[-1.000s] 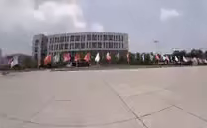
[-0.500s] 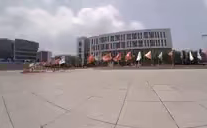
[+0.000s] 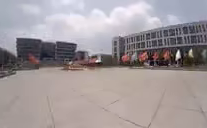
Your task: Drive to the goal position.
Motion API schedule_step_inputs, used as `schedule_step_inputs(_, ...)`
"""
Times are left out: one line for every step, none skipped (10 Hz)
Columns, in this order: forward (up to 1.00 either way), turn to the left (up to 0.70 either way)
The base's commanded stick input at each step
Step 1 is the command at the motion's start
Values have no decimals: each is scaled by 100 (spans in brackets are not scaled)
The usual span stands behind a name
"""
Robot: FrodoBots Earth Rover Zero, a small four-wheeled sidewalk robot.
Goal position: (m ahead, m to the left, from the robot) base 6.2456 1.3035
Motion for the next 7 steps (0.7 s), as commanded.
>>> schedule_step_inputs(57,0)
schedule_step_inputs(100,0)
schedule_step_inputs(100,0)
schedule_step_inputs(100,0)
schedule_step_inputs(100,0)
schedule_step_inputs(100,0)
schedule_step_inputs(100,0)
